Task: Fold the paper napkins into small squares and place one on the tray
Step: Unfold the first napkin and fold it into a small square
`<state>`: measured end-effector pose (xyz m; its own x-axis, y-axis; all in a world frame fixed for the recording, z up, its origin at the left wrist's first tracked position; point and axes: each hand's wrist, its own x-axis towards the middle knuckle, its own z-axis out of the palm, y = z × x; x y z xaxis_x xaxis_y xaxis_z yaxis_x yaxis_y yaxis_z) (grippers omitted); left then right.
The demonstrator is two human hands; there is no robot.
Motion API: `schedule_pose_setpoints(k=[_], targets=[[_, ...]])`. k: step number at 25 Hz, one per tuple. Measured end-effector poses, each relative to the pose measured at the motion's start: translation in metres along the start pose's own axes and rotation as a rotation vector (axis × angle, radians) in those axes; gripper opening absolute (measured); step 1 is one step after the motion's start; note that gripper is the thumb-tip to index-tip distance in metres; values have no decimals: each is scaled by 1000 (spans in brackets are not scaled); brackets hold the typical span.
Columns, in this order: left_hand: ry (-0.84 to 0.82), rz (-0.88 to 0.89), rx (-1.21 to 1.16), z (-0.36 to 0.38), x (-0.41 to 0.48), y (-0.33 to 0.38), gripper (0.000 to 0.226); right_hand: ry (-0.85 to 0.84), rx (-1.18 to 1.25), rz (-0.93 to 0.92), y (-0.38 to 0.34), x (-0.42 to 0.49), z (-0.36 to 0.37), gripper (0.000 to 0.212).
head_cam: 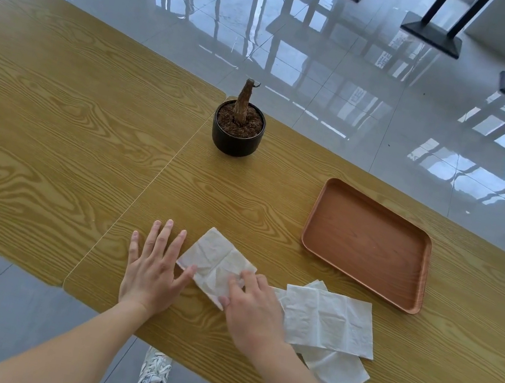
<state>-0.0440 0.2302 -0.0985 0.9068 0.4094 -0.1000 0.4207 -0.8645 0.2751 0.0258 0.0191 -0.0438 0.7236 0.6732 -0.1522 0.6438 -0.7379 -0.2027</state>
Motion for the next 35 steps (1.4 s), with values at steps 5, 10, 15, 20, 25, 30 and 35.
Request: schedule_pose_setpoints(k=[5, 10, 15, 20, 25, 30, 35], targets=[[30, 28, -145, -11, -21, 13, 93, 44, 57, -14, 14, 7, -2, 42], [-22, -68, -75, -3, -41, 39, 105, -26, -30, -103, 28, -7, 3, 45], [-38, -129, -90, -7, -30, 45, 101, 25, 28, -61, 16, -20, 6, 26], [-73, -126, -77, -13, -27, 36, 93, 92, 17, -79, 30, -14, 1, 16], [-75, -137, -67, -17, -23, 38, 85, 73, 61, -56, 36, -6, -2, 6], [19, -123, -25, -25, 5, 46, 71, 73, 204, 86, 43, 52, -26, 17], [-30, -162, 43, -29, 25, 47, 72, -75, 193, 104, 43, 97, -32, 30]])
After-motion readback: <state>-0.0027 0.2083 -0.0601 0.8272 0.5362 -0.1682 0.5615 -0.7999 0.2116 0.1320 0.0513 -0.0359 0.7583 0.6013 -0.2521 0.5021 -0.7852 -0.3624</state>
